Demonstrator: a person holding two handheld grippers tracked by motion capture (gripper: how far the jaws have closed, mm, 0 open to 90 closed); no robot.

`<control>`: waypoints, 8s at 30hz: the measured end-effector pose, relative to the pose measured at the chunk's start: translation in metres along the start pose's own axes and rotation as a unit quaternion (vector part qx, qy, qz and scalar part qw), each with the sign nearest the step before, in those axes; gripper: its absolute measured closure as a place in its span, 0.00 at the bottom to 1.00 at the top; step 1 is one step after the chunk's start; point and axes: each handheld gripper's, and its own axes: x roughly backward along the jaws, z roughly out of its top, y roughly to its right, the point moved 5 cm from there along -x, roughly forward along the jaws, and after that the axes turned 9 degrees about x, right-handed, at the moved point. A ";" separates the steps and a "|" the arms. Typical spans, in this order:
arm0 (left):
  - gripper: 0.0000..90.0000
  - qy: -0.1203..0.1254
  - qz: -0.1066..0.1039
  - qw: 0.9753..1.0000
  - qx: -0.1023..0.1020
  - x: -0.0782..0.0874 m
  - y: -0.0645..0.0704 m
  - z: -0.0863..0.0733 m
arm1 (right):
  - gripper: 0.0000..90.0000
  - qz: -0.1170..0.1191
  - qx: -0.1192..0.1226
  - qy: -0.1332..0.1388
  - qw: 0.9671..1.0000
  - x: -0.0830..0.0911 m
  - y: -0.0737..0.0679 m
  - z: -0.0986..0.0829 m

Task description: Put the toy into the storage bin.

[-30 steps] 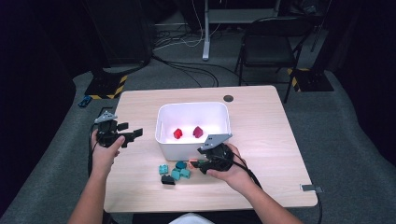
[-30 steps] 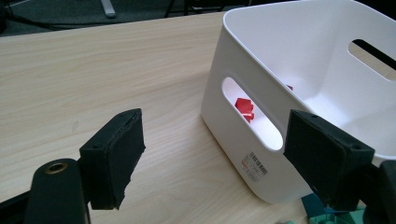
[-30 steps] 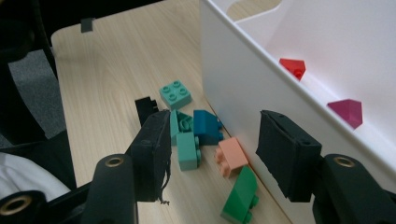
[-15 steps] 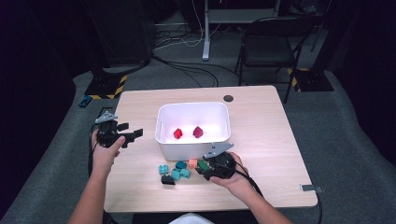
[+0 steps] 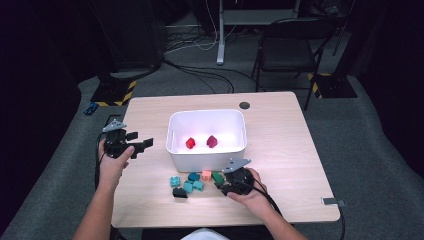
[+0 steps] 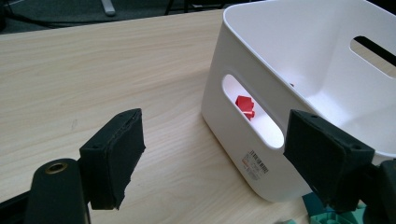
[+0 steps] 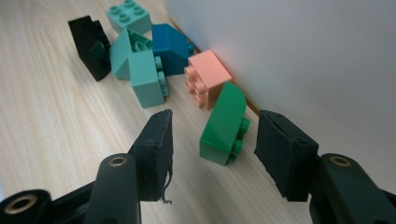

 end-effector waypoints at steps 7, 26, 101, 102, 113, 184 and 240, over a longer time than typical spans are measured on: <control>0.22 0.001 0.000 1.000 0.000 0.000 0.000 0.000 | 0.50 0.000 -0.011 -0.010 1.000 -0.009 0.003 -0.008; 0.22 -0.004 -0.001 1.000 -0.002 0.000 0.000 0.000 | 0.55 -0.011 -0.006 -0.029 0.999 -0.033 0.003 -0.013; 0.22 -0.004 0.000 1.000 0.002 0.000 -0.002 -0.001 | 0.73 0.087 0.009 0.035 0.996 0.075 0.010 0.083; 0.22 -0.005 0.000 1.000 0.002 0.000 -0.002 -0.001 | 0.73 0.087 0.007 0.036 0.996 0.077 0.011 0.085; 0.23 -0.002 -0.001 1.000 0.005 0.000 -0.002 -0.001 | 0.73 0.063 0.000 0.056 0.996 0.086 0.034 0.112; 0.23 0.001 -0.007 1.000 0.005 0.000 -0.005 0.001 | 0.64 0.020 -0.030 -0.005 0.999 -0.048 0.121 0.151; 0.21 0.003 0.003 1.000 0.005 -0.002 -0.003 0.000 | 0.51 0.107 0.054 0.062 0.991 0.033 -0.022 0.106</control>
